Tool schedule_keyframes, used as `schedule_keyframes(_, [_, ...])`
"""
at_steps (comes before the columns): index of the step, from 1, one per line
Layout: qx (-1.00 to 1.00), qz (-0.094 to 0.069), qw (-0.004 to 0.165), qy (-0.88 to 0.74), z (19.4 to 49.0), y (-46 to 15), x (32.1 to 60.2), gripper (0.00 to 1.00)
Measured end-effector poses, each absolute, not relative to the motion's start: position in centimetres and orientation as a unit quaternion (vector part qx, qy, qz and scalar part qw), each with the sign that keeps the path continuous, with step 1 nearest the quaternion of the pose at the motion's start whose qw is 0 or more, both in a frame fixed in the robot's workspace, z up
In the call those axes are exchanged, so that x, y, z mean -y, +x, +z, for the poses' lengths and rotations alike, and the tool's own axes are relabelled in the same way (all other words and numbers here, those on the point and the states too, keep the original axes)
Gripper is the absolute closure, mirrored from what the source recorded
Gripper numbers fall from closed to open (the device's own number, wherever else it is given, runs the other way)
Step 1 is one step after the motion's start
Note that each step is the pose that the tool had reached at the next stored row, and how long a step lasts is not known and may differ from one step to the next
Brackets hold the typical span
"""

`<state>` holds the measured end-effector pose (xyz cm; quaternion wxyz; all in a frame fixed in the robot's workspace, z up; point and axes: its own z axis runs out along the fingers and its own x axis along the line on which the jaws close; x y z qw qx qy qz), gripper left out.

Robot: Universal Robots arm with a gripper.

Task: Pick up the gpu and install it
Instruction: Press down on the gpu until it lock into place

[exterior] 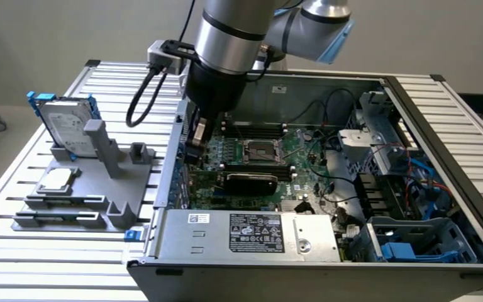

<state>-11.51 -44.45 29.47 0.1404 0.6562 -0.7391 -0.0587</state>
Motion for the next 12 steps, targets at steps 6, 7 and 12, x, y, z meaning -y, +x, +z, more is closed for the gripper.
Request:
schedule_keyframes(6, [0.741,-0.059,0.141,0.654,29.47,-11.51,44.21,0.89])
schedule_keyframes(7, [0.742,-0.059,0.141,0.653,29.46,-11.50,44.18,0.89])
schedule_keyframes(12, [0.742,-0.060,0.144,0.652,29.53,-10.97,44.18,0.89])
